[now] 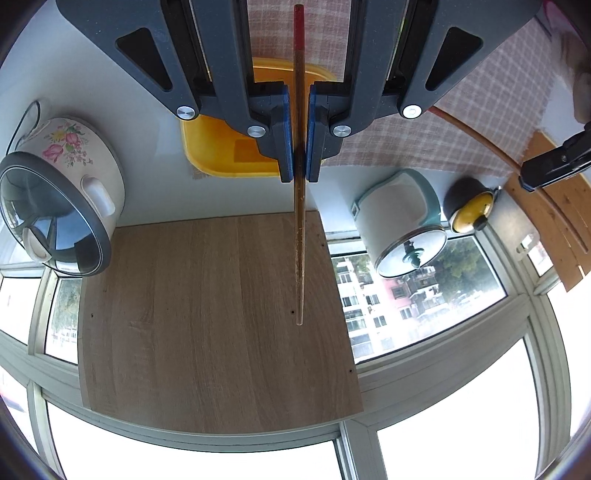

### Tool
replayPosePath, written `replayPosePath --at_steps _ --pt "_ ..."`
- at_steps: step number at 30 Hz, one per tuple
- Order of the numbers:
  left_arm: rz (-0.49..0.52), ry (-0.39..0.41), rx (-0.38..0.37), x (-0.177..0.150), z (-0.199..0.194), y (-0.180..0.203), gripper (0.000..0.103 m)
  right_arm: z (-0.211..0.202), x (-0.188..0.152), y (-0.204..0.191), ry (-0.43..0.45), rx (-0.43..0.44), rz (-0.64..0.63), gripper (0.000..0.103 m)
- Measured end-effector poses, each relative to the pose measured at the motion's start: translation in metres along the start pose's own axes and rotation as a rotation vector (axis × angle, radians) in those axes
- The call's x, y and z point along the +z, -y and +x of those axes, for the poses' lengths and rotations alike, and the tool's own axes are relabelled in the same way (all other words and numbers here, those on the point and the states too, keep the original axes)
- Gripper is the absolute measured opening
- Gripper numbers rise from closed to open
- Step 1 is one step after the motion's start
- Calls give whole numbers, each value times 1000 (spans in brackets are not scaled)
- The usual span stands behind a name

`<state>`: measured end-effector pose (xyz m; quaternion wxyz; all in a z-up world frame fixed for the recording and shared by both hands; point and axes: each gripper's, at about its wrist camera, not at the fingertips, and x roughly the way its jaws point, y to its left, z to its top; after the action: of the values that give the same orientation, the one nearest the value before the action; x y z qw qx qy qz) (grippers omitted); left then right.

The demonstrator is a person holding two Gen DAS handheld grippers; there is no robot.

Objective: Organize utensils
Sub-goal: 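Carry both held chopsticks upright over the yellow plastic container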

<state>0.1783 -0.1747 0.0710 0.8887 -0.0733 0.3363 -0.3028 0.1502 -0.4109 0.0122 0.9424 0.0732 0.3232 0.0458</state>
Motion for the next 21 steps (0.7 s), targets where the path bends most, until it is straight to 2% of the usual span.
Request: replayPosePath --at_steps 12,21 --pt "40 7 -14 24 31 34 4 6 21 35 60 -34 63 5" --pt "35 -50 -3 19 66 37 4 27 22 48 86 -64 75 5"
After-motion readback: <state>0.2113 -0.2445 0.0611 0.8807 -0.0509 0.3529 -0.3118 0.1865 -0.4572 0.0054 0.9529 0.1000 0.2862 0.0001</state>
